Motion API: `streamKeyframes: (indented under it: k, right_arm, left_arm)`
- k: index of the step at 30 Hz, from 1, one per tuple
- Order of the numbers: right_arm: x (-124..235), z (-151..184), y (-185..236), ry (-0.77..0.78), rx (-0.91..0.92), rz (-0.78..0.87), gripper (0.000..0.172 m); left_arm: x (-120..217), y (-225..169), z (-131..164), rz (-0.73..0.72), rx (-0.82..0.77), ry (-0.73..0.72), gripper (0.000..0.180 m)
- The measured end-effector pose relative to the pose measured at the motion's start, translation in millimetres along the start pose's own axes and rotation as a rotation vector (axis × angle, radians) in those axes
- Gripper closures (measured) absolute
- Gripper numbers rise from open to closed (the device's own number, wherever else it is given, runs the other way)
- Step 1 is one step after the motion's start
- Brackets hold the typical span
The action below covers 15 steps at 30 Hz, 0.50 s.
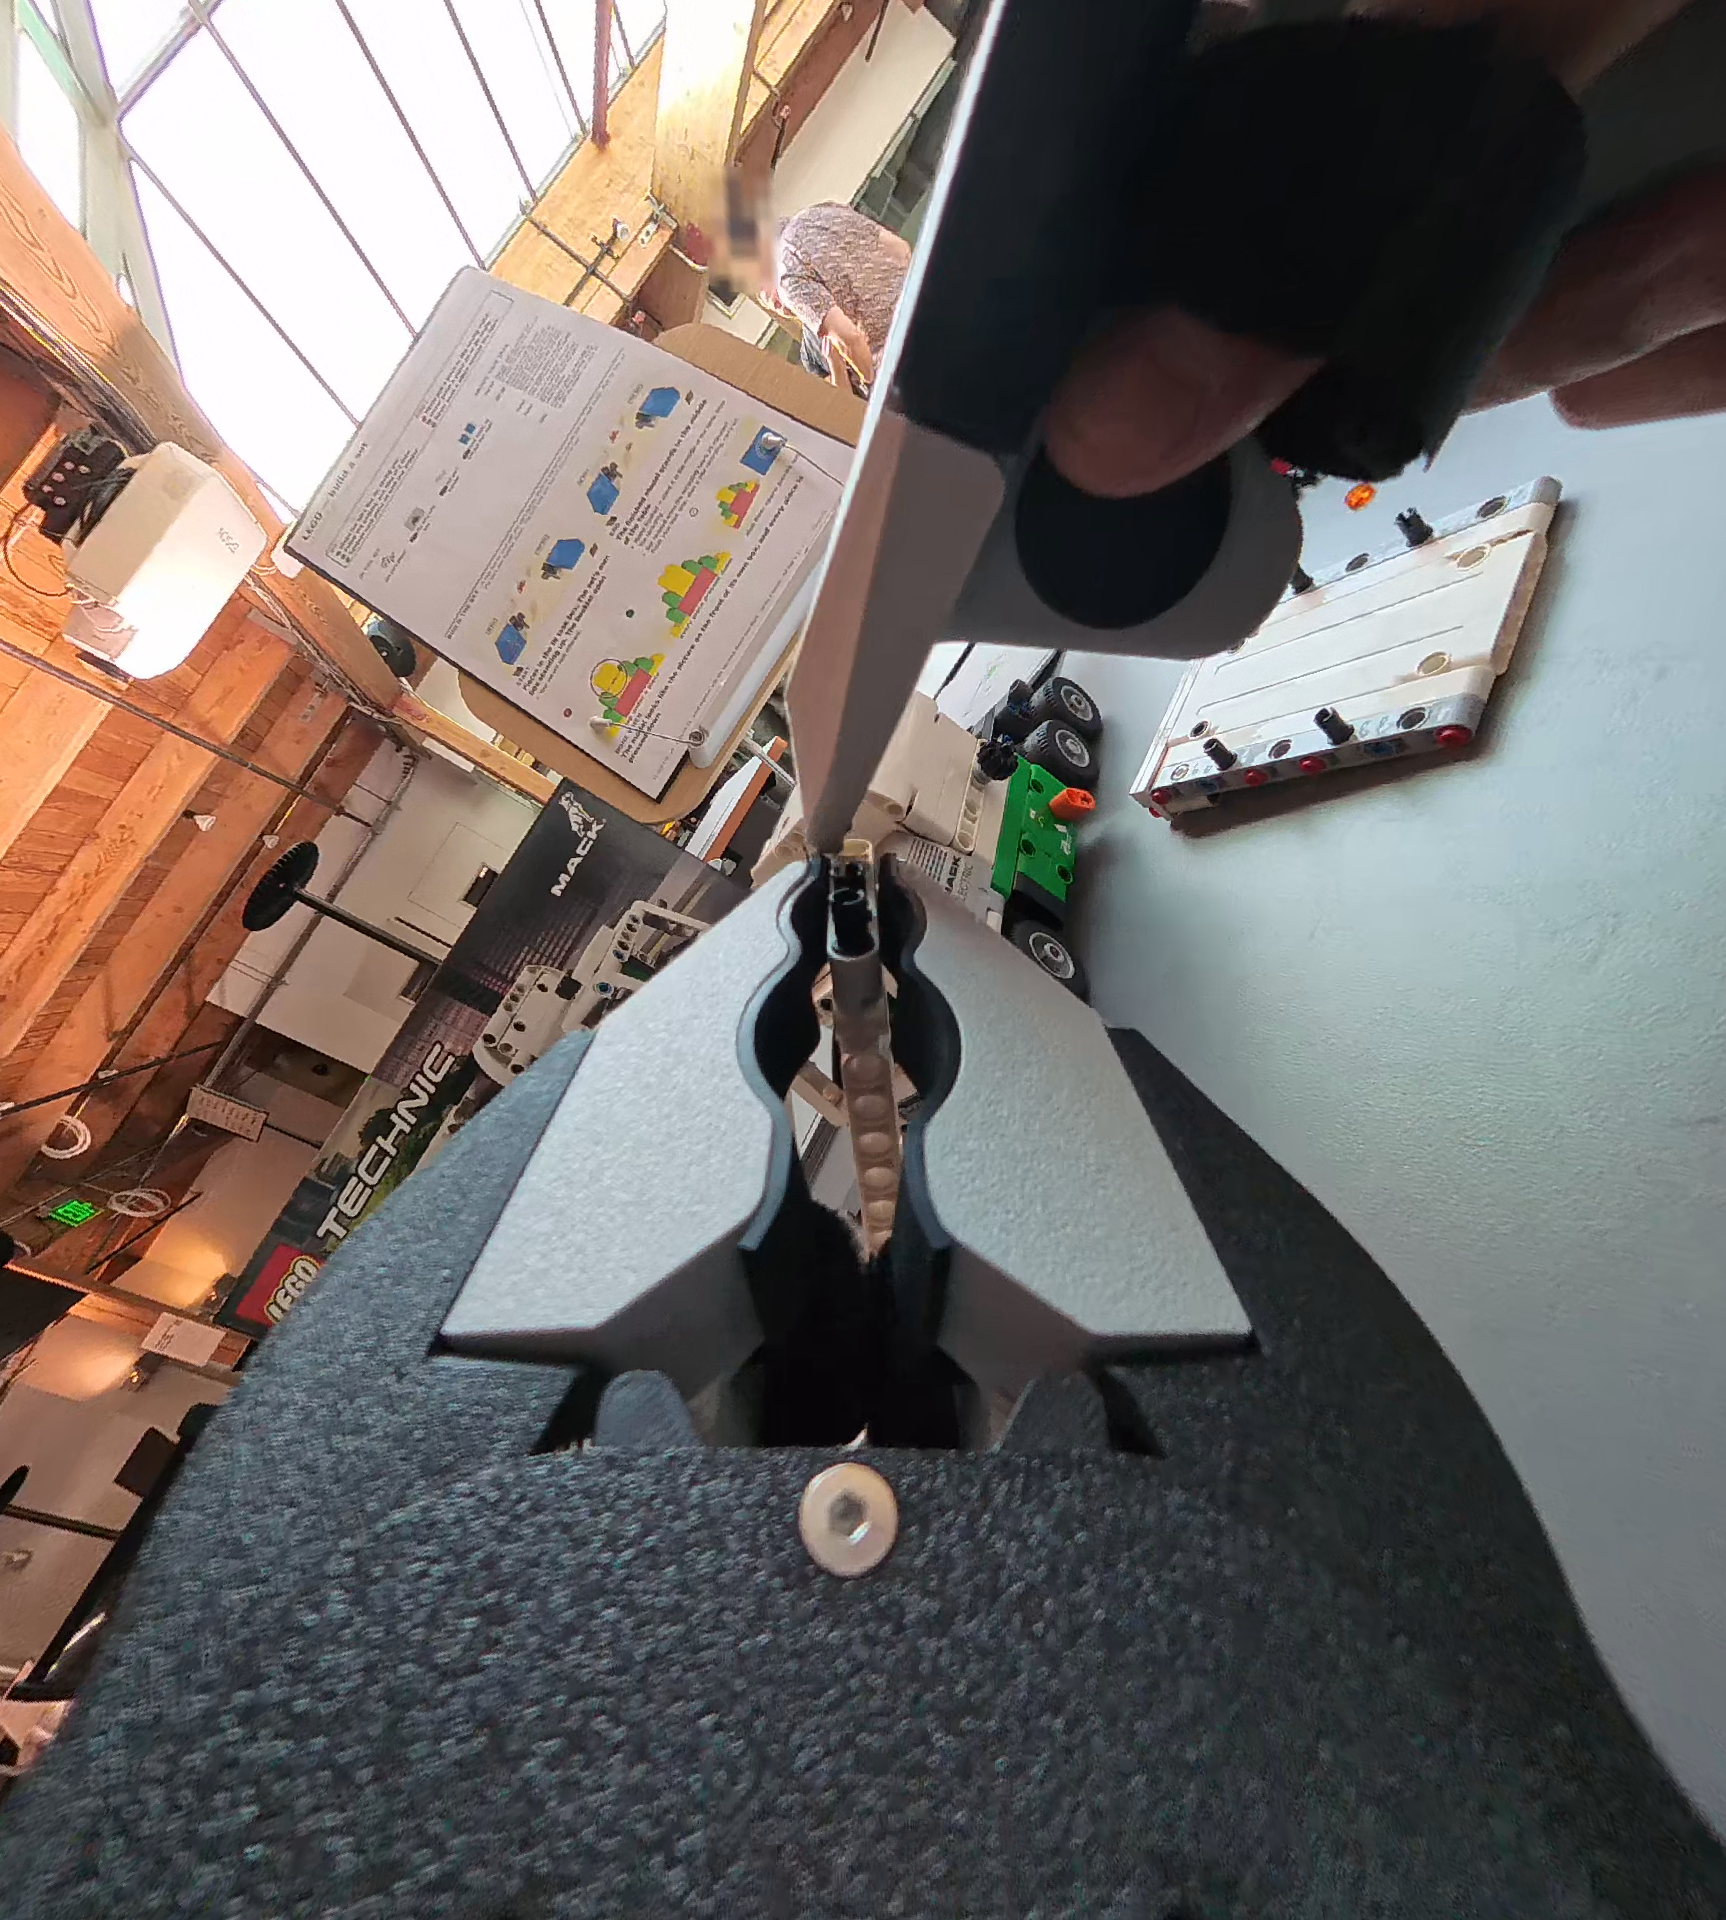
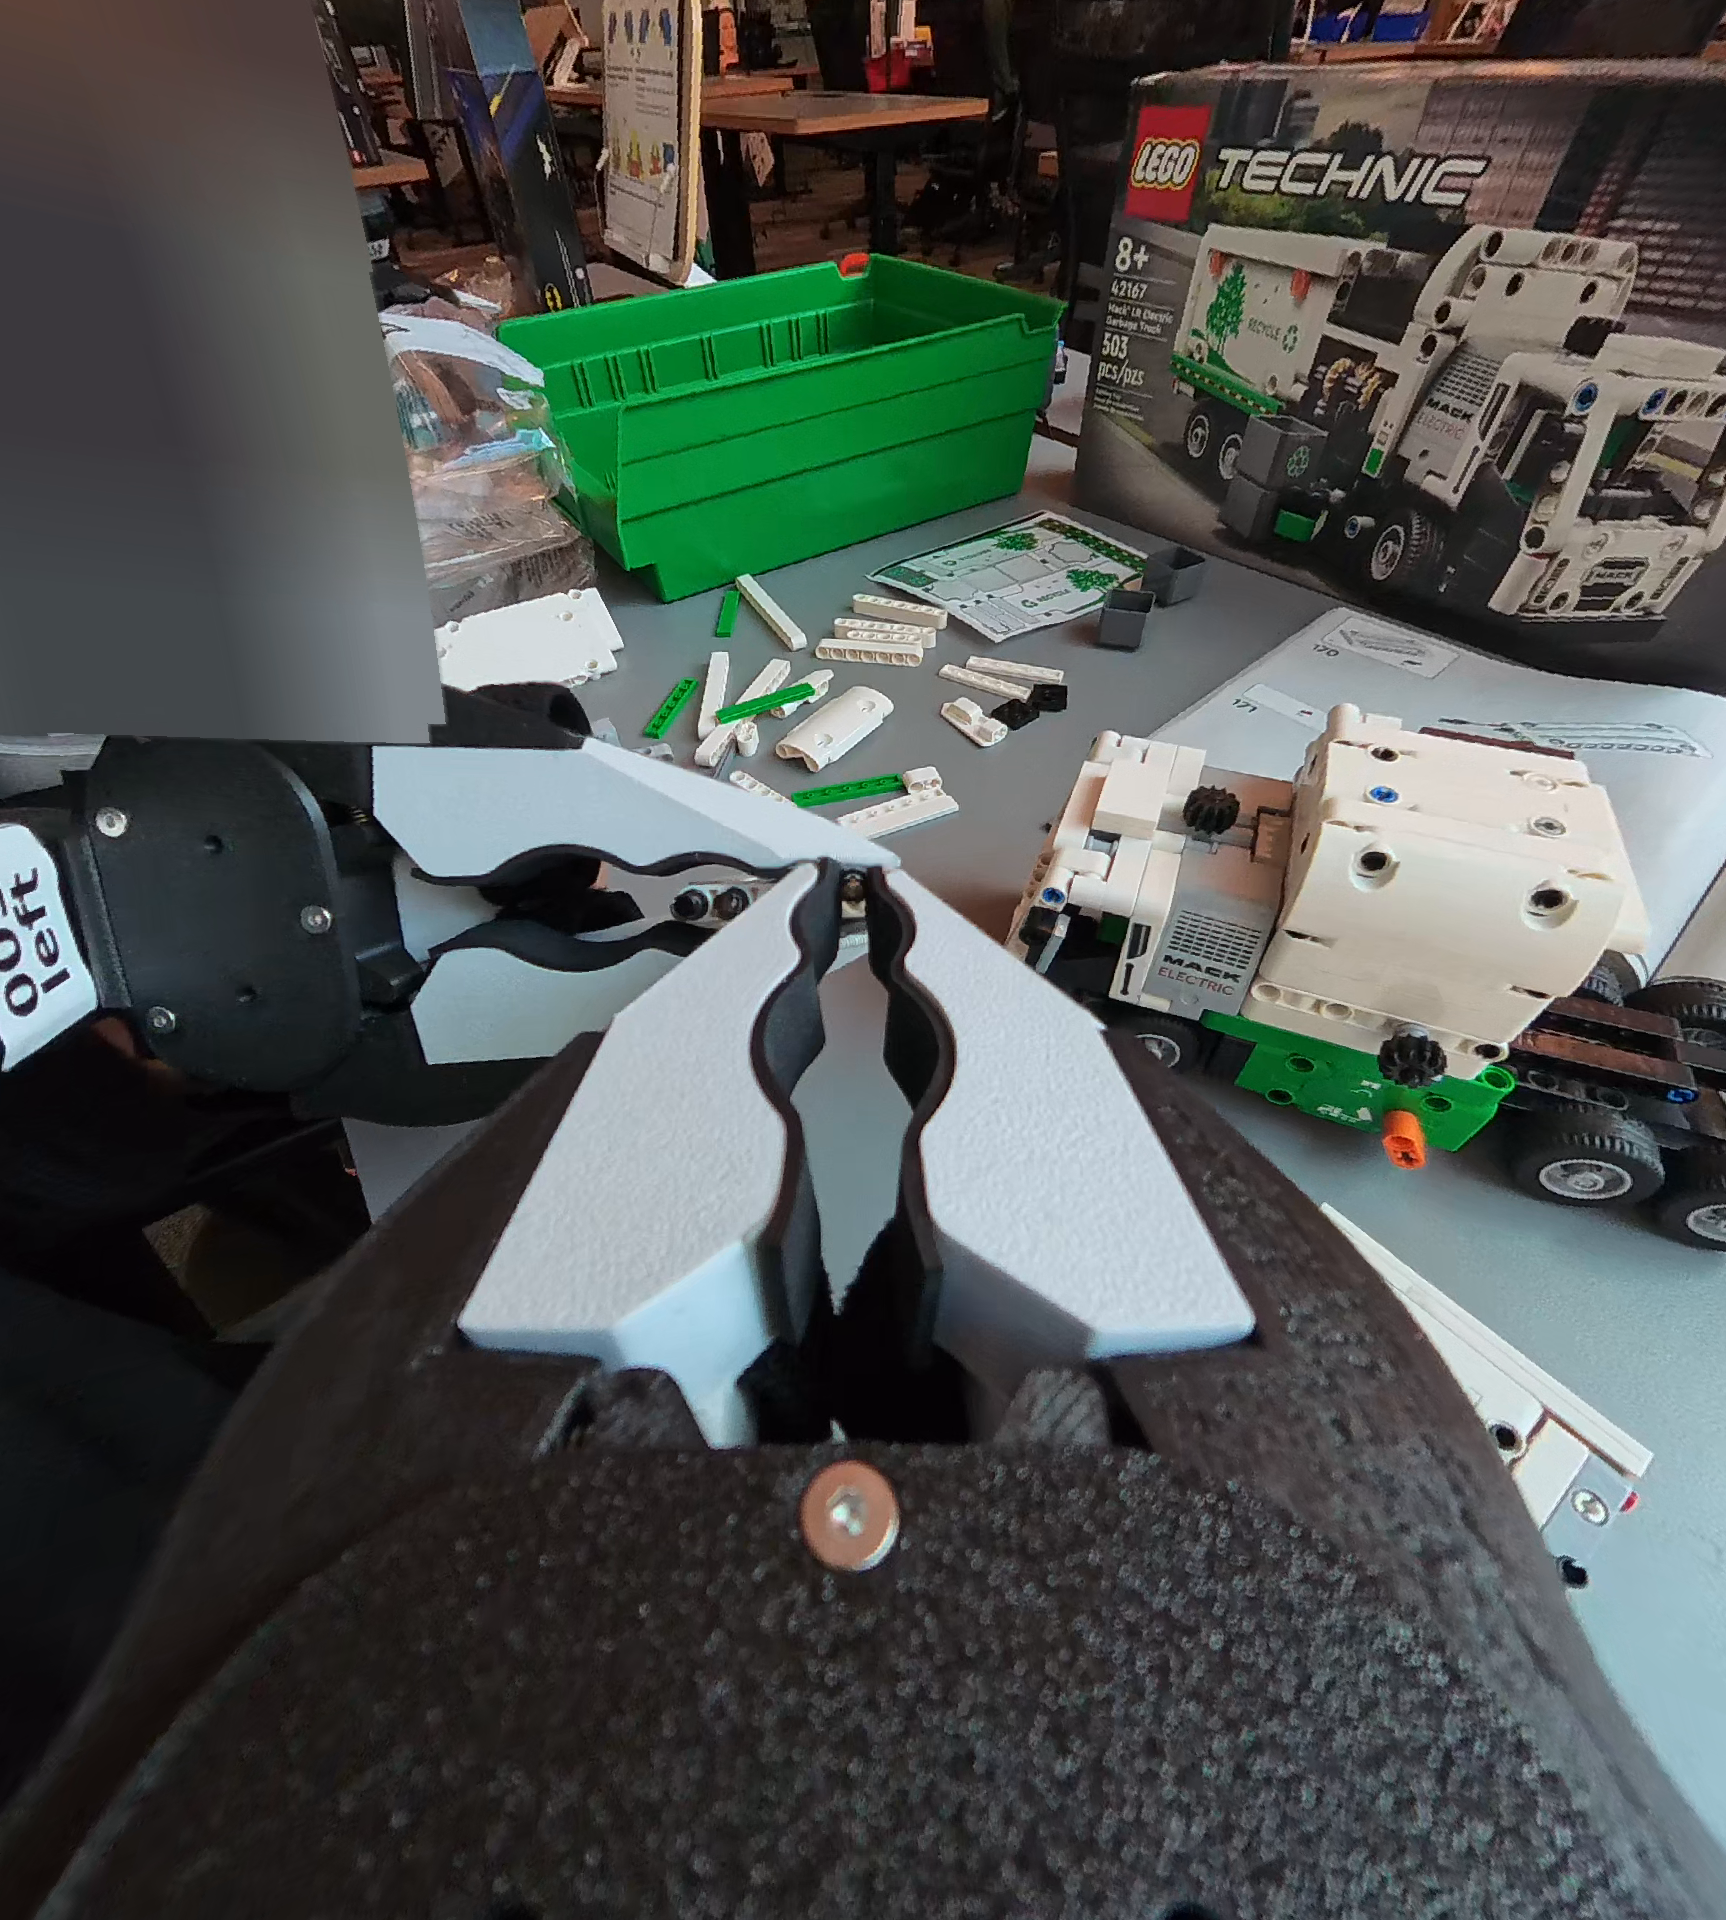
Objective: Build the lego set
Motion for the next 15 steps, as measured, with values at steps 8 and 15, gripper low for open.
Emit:
streamKeyframes:
  k: [8,15]
  right_arm:
    - [-0.3,2.8,0.5,0.01,-0.004,-0.008,0.168]
    - [4.0,-1.2,5.3,0.028,-0.13,-0.162,0.168]
  left_arm:
    - [0.7,1.1,-0.3,0.003,0.012,-0.003,0.175]
    - [4.9,2.1,-7.7,0.001,0.022,-0.024,0.175]
Point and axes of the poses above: each gripper's, where its closed fingertips meet, x back along the fingers, z out of its underside, y = z × x across the jaws, the point moved 1 cm from there along x, back along the fingers, and after that the axes turned 6 degrees about x, right-handed, at the moved point
